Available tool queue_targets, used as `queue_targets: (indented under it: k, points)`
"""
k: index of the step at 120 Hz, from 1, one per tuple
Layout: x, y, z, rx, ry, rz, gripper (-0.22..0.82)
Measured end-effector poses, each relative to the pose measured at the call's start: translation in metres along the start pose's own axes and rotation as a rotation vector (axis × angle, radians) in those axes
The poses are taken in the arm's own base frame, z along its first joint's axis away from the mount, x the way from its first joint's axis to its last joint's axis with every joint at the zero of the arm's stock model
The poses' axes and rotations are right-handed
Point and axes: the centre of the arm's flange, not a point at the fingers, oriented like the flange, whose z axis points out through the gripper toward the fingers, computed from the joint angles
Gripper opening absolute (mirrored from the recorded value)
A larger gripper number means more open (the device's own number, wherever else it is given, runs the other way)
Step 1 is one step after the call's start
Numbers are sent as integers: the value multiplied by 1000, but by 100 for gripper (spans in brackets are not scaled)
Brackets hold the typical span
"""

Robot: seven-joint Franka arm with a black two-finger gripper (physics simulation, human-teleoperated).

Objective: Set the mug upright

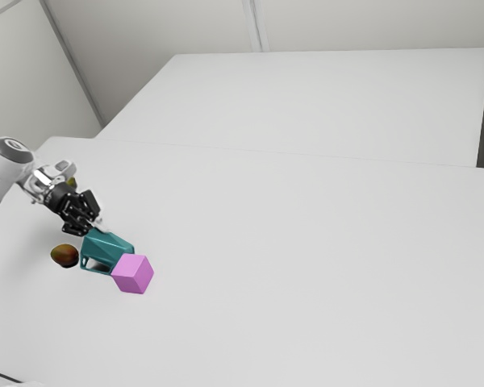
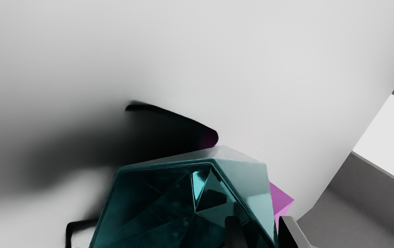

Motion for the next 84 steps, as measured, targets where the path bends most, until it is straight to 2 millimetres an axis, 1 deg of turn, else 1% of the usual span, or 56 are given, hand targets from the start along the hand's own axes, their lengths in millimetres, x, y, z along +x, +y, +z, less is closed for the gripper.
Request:
queue_targets:
  k: [16,33,49,57,62,69,78,84]
  points:
    - [-4,1,-8,-6,15,1,-12]
    - [-5,4,-13,-10,26,5,-15]
    - [-10,12,-20,-3,39,16,-17]
    - [-14,22,-25,7,49,28,-17]
    - [-18,39,-27,28,54,47,-17]
    - [-30,85,-25,112,59,94,-18]
    - [-51,146,-5,245,56,169,-18]
    - [-60,178,11,340,57,220,-18]
